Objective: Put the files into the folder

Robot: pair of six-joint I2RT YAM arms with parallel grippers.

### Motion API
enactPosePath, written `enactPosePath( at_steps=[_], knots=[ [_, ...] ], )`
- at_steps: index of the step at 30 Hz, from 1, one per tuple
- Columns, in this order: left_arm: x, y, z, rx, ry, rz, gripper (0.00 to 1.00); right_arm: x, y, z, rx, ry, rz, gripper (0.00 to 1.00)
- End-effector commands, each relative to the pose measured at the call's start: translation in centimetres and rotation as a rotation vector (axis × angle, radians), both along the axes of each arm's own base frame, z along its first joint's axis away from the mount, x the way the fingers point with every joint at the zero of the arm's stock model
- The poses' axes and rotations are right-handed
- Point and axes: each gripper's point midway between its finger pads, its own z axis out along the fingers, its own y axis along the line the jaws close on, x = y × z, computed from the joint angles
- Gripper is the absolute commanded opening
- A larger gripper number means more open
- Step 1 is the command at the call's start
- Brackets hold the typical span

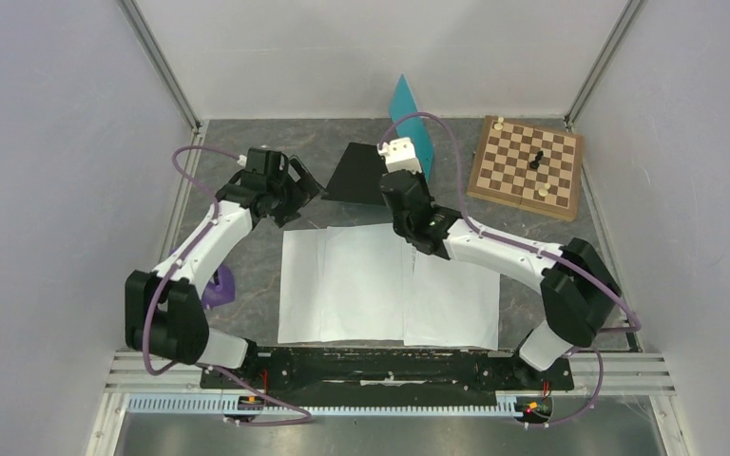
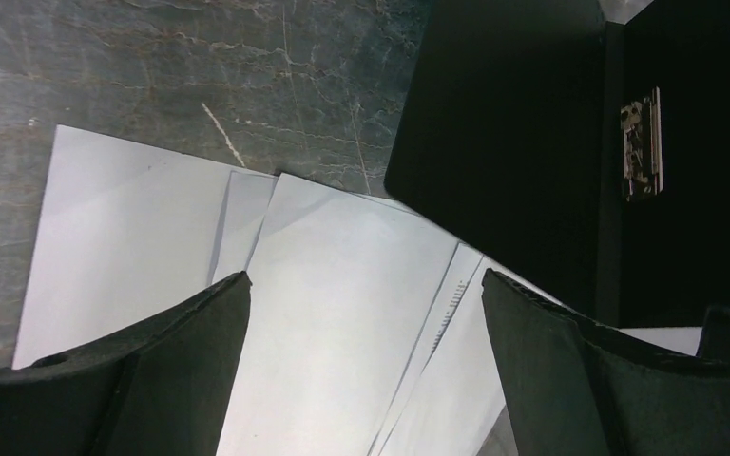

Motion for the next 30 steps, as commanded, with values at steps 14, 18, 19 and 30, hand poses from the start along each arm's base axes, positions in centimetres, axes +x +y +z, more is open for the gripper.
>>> enactPosePath(
  at_steps=[14,18,19,30],
  knots=[
    [3.2,-4.4,-5.1,-0.209,0.109,-0.008,0.91,-4.3,-2.3,-0.5,0.242,0.05,0.006,0.0],
    [3.8,-5.1,-6.0,-0.203,0.121,-0.016,0.91,-5.0,-2.8,-0.7,0.267,0.058,0.007,0.0],
    [3.9,-5.3,-6.3,-0.207,0.127,-0.021,0.91,-5.1,-2.9,-0.6,0.274,0.058,0.008,0.0],
    [4.3,-9.2,-7.4,-0.273,0.125,-0.029,0.82,-6.7,-4.3,-0.6,0.327,0.063,0.009,0.0]
  ],
)
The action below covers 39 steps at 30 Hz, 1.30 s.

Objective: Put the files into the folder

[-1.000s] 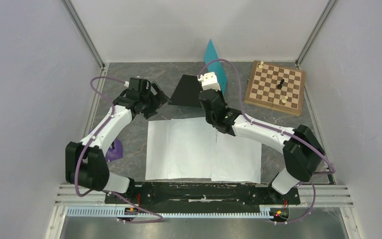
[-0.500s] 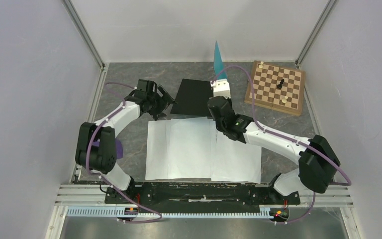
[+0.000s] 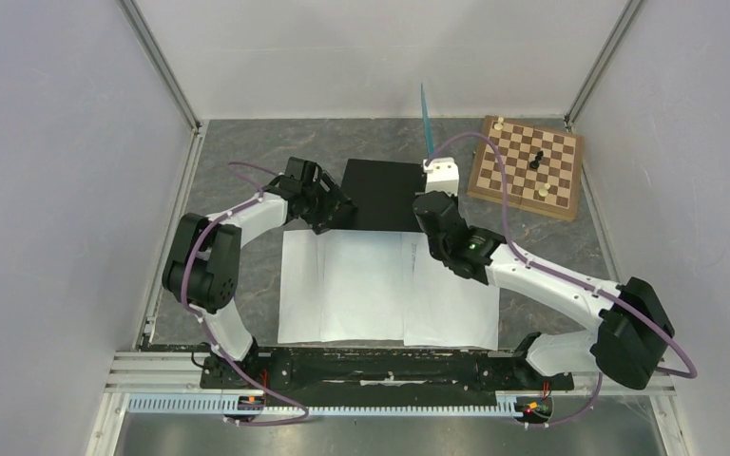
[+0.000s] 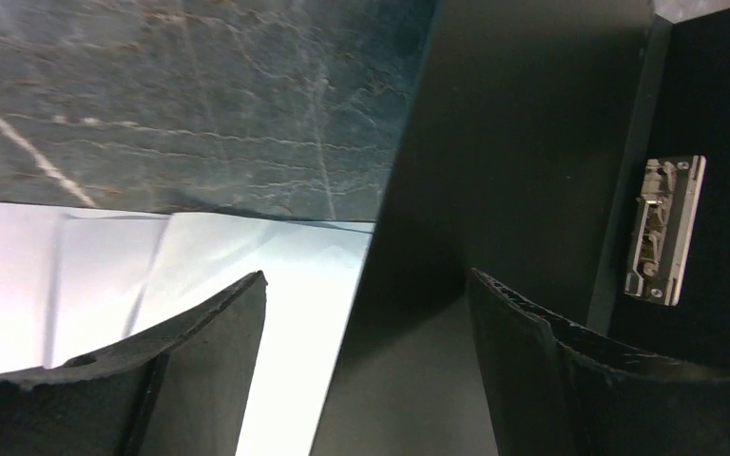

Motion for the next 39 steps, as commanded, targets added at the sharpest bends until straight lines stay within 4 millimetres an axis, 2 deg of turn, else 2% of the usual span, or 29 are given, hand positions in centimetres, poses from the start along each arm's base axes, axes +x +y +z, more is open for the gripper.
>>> enactPosePath(
  at_steps=[1,3,5,11,12,14,17,18,21,23,25,28,33,39],
  knots=[
    [1.8,-2.1,2.4,-0.101,-0.079,0.037,0.8,-0.6,-0.5,1.0,0.089,-0.028,-0.013,0.0],
    [2.0,-2.4,2.9,-0.116,-0.093,0.039,0.74,-0.9,-0.8,0.6,0.098,-0.023,-0.017,0.0],
    [2.0,-2.7,3.3,-0.119,-0.105,0.033,0.62,-1.2,-1.3,0.2,0.1,-0.019,-0.021,0.0],
    [1.4,-2.7,4.6,-0.119,-0.149,0.01,0.07,-2.0,-1.9,-0.8,0.111,-0.007,-0.022,0.0],
    [1.2,-2.6,4.9,-0.114,-0.159,0.004,0.03,-2.1,-1.9,-1.0,0.115,-0.002,-0.018,0.0],
    [1.0,-2.3,5.8,-0.099,-0.191,-0.009,0.02,-2.4,-1.9,-1.4,0.121,0.008,-0.009,0.0],
    [0.9,-1.1,7.4,-0.035,-0.244,-0.013,0.02,-2.7,-2.0,-1.7,0.13,0.017,-0.002,0.14],
    [0.9,-0.8,7.7,-0.014,-0.254,-0.013,0.02,-2.9,-2.0,-1.7,0.134,0.017,0.0,0.21],
    [0.8,0.1,9.2,0.044,-0.297,-0.019,0.02,-3.1,-1.9,-1.6,0.155,0.019,0.014,0.54],
    [0.8,0.9,10.1,0.087,-0.329,-0.023,0.02,-3.4,-1.7,-1.5,0.167,0.027,0.032,0.67],
    [0.7,1.6,11.0,0.137,-0.357,-0.034,0.02,-3.6,-1.6,-1.4,0.173,0.033,0.041,0.75],
    [0.2,2.7,12.0,0.188,-0.382,-0.034,0.02,-3.8,-1.8,-1.2,0.169,0.041,0.042,0.8],
    [-1.2,4.5,13.5,0.259,-0.415,-0.022,0.02,-4.1,-2.5,-0.1,0.144,0.049,0.027,0.82],
    [-4.6,4.9,14.1,0.225,-0.415,-0.063,0.02,-4.5,-2.9,1.2,0.122,0.058,0.034,0.84]
  ],
)
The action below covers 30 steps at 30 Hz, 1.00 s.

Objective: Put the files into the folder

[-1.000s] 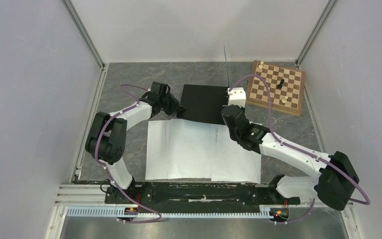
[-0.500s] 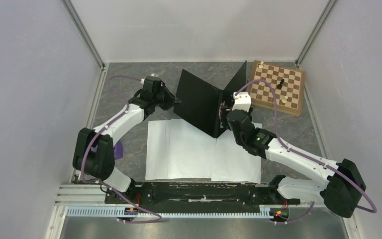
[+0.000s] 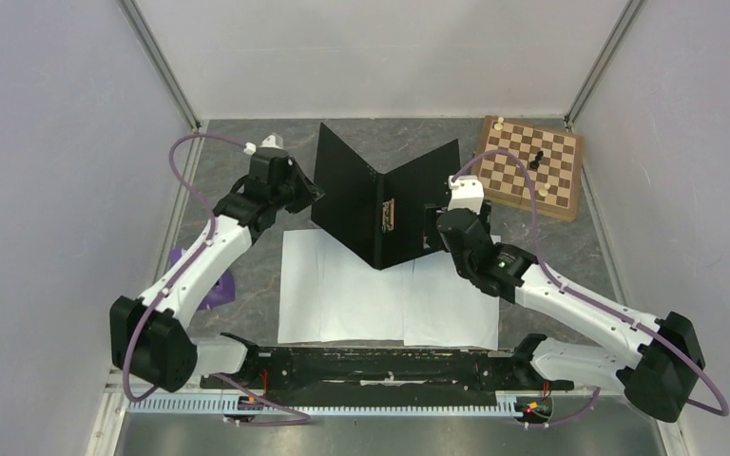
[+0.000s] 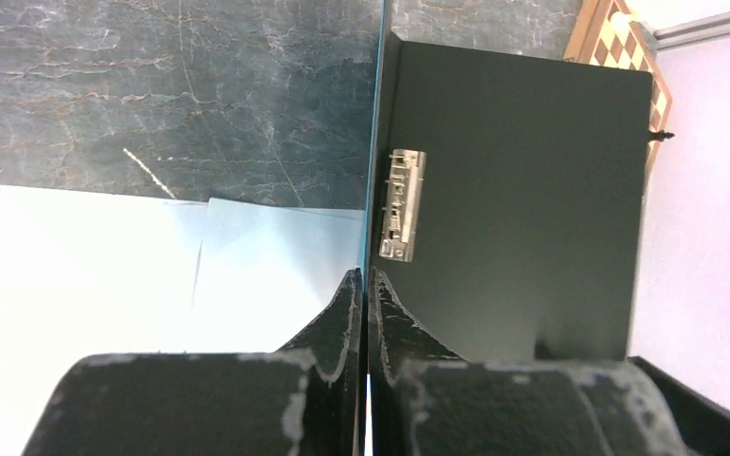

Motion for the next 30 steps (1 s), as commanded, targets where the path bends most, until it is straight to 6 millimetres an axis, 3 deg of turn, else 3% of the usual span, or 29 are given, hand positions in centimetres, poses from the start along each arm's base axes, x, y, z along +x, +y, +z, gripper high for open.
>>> enactPosePath(
  at_steps=[1,6,9,17,19,21,22,23,27,30],
  knots=[
    [-2.7,1.3,0.7,0.04,-0.017,-0.024,0.02,0.1,-0.2,3.7,0.037,-0.049,-0.008,0.84],
    [-6.0,0.6,0.7,-0.062,-0.002,-0.07,0.02,-0.1,-0.7,4.4,-0.003,-0.039,-0.008,0.87],
    [-8.2,0.5,0.0,-0.117,0.028,-0.085,0.02,-0.6,0.2,3.9,0.002,-0.001,0.052,0.86],
    [-12.9,2.3,-1.6,-0.076,0.086,-0.1,0.05,-1.4,4.0,-0.1,0.026,0.123,0.19,0.71],
    [-13.7,3.1,-1.6,-0.035,0.089,-0.1,0.12,-1.5,5.1,-0.5,0.033,0.131,0.222,0.68],
    [-14.6,4.5,-1.5,0.029,0.095,-0.084,0.41,-1.4,6.0,-0.9,0.03,0.145,0.241,0.65],
    [-14.8,5.1,-1.0,0.057,0.08,-0.076,0.6,-1.4,6.4,-1.2,0.025,0.155,0.252,0.64],
    [-15.0,5.9,-0.6,0.09,0.065,-0.06,0.7,-1.4,6.8,-1.4,0.025,0.16,0.264,0.63],
    [-14.3,9.0,4.4,0.219,-0.065,0.019,0.77,-1.4,8.5,-2.5,0.038,0.189,0.319,0.59],
    [-13.1,7.6,7.5,0.184,-0.126,-0.024,0.73,-1.2,9.9,-3.6,0.046,0.211,0.36,0.55]
  ],
)
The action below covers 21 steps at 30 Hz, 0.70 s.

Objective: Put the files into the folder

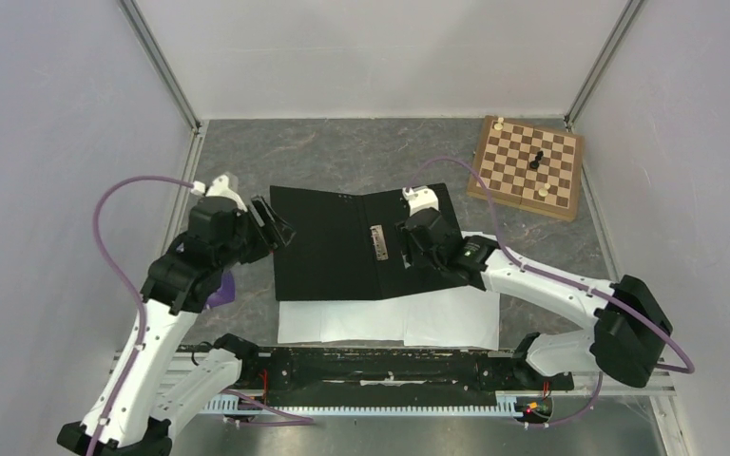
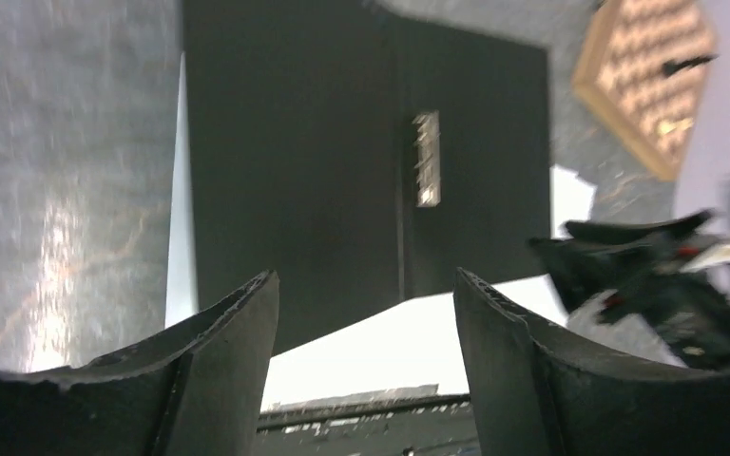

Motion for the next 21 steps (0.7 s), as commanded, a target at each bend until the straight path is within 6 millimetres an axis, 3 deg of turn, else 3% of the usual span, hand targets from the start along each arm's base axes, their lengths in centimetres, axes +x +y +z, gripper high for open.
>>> enactPosePath(
  at_steps=[1,4,7,13,17,21],
  knots=[
    [2.0,-0.3,4.7,0.036,-0.124,-0.042,0.67,1.1,3.8,1.3,0.099,-0.017,0.08,0.54],
    [3.3,-2.9,2.5,-0.031,-0.074,-0.086,0.5,1.5,5.4,0.5,0.109,0.011,0.118,0.51],
    [4.2,-5.1,-1.2,-0.051,-0.016,-0.101,0.35,1.9,6.8,-0.3,0.113,0.035,0.139,0.49],
    [3.9,-9.3,-8.9,0.006,0.105,-0.124,0.19,2.7,8.2,-2.7,0.079,0.084,0.154,0.4],
    [3.0,-9.6,-13.6,0.031,0.184,-0.073,0.04,3.2,8.8,-4.1,0.054,0.109,0.159,0.33],
    [2.3,-7.9,-16.7,0.068,0.214,0.016,0.02,3.6,9.4,-5.3,0.028,0.129,0.159,0.29]
  ],
)
